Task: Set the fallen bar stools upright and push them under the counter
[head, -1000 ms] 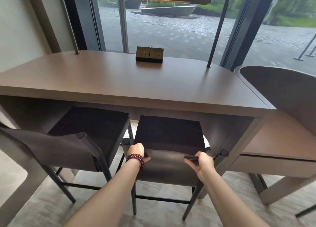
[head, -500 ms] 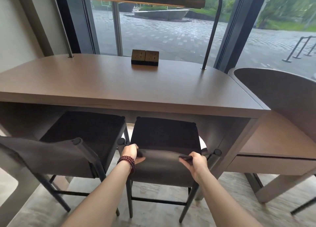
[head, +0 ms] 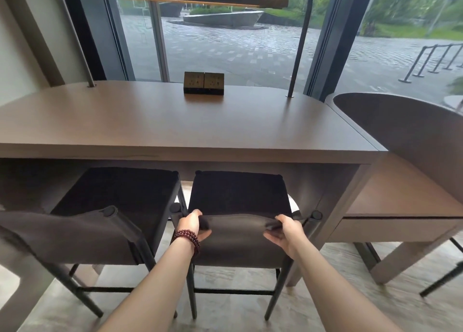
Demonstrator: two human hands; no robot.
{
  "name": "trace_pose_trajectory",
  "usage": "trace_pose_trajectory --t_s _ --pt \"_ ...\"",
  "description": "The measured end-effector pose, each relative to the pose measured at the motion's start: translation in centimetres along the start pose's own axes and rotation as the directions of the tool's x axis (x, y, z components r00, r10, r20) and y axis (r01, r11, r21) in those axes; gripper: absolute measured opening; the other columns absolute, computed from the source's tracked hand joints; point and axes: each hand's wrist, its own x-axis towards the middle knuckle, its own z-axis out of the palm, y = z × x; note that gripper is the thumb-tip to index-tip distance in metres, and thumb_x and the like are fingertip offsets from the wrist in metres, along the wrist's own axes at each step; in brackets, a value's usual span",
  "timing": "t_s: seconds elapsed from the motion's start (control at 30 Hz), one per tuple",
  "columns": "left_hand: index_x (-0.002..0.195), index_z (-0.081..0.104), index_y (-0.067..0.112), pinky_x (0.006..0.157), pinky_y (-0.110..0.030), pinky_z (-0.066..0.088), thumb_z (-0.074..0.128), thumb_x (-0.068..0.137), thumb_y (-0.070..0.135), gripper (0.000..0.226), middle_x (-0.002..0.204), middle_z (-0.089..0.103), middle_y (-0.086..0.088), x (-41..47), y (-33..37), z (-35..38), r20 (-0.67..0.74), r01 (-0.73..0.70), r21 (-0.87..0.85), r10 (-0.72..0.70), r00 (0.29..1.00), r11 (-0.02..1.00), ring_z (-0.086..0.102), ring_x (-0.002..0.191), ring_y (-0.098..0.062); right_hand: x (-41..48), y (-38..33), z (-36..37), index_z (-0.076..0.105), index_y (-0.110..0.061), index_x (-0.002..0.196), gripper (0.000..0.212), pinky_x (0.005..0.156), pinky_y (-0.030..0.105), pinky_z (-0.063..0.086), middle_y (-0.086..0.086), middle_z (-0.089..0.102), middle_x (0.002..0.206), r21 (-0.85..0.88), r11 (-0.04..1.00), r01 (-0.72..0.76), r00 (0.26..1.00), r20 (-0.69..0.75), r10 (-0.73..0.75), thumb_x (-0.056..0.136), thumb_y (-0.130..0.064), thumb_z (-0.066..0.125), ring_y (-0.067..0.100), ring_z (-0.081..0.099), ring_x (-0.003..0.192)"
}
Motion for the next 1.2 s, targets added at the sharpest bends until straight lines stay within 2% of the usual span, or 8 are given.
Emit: trace_pose_trajectory --t_s 0.17,0.27,0.33,0.53,0.63,0.73,0.9,1.2 --pt "0.107 0.047 0.001 0.085 -0.052 0.052 0.053 0.084 0.003 0.024 0.125 0.049 -0.023 -0.3 0.3 0.3 -0.008 -0.008 -0.077 0.007 1.0 0.997 0.053 0.111 -0.042 -0.5 -0.2 -0.3 0.048 -0.004 0.108 0.02 0.065 0.045 0.057 0.018 0.057 0.092 -0.028 0.998 0.049 0.984 -0.169 -0.053 0.092 -0.013 0.054 0.032 0.06 0.079" --pt "0.106 0.047 -0.004 0.079 -0.049 0.053 0.049 0.083 -0.007 0.023 0.12 0.049 -0.027 0.0 0.5 0.3 0.02 -0.009 -0.085 0.011 1.0 0.996 0.055 0.103 -0.042 -0.7 -0.7 0.2 0.048 0.0 0.103 0.016 0.049 0.035 0.054 0.015 0.051 0.073 0.057 0.994 0.093 0.979 -0.185 -0.081 0.088 0.005 0.045 0.024 0.051 0.058" --pt "0.102 0.047 -0.005 0.067 -0.043 0.053 0.048 0.083 -0.01 0.019 0.113 0.05 -0.028 0.0 0.4 0.5 0.028 -0.028 -0.08 0.03 0.999 0.996 0.057 0.09 -0.039 -0.5 -1.1 0.2 0.048 0.001 0.101 0.017 0.054 0.038 0.054 0.016 0.05 0.075 0.079 0.991 0.107 0.977 -0.191 -0.09 0.086 0.008 0.042 0.022 0.048 0.058" --pt "0.097 0.047 -0.005 0.078 -0.051 0.052 0.048 0.084 -0.008 0.013 0.11 0.048 -0.026 0.1 0.1 2.2 0.013 -0.005 -0.136 0.007 1.0 0.991 0.053 0.102 -0.044 0.6 -2.0 -1.4 0.049 0.0 0.079 0.009 0.077 0.046 0.055 0.024 0.051 0.109 0.031 0.99 0.134 0.978 -0.166 -0.127 0.086 0.006 0.049 0.033 0.057 0.085" --pt "0.079 0.045 0.0 0.073 -0.049 0.053 0.052 0.082 -0.004 0.009 0.106 0.048 -0.021 0.3 -0.1 2.3 -0.04 -0.021 -0.12 0.017 0.999 0.992 0.053 0.092 -0.037 0.7 -2.2 -1.8 0.052 0.001 0.088 0.002 0.077 0.047 0.055 0.019 0.054 0.095 -0.003 0.995 0.097 0.987 -0.13 -0.096 0.09 0.001 0.051 0.03 0.058 0.077" --pt "0.097 0.049 0.001 0.073 -0.048 0.052 0.056 0.085 0.011 0.017 0.103 0.054 -0.02 0.0 -0.5 1.9 -0.009 0.009 -0.075 -0.009 1.0 0.997 0.06 0.089 -0.036 0.2 -1.9 -1.9 0.05 -0.001 0.108 0.019 0.07 0.046 0.056 0.012 0.054 0.079 -0.007 0.998 0.06 0.993 -0.099 -0.061 0.093 -0.012 0.056 0.029 0.057 0.071" --pt "0.098 0.05 -0.003 0.072 -0.045 0.054 0.057 0.084 0.05 0.056 0.097 0.063 -0.022 -2.8 -1.4 3.1 0.149 0.138 0.235 -0.176 0.973 0.962 0.065 0.088 -0.037 -1.8 -1.2 -1.2 0.049 -0.005 0.117 0.035 0.074 0.042 0.056 0.009 0.058 0.091 -0.002 0.998 0.063 0.993 -0.101 -0.063 0.092 -0.027 0.058 0.031 0.063 0.092" --pt "0.107 0.054 0.007 0.083 -0.037 0.049 0.046 0.094 0.023 0.022 0.099 0.065 -0.013 -9.9 -5.3 9.2 0.437 -0.072 0.284 -0.063 0.897 0.956 0.063 0.092 -0.027 -7.5 -0.3 -4.3 0.05 -0.016 0.127 0.033 0.077 0.034 0.048 0.002 0.068 0.098 0.008 0.99 0.141 0.985 -0.101 -0.139 0.095 -0.026 0.051 0.015 0.066 0.086"
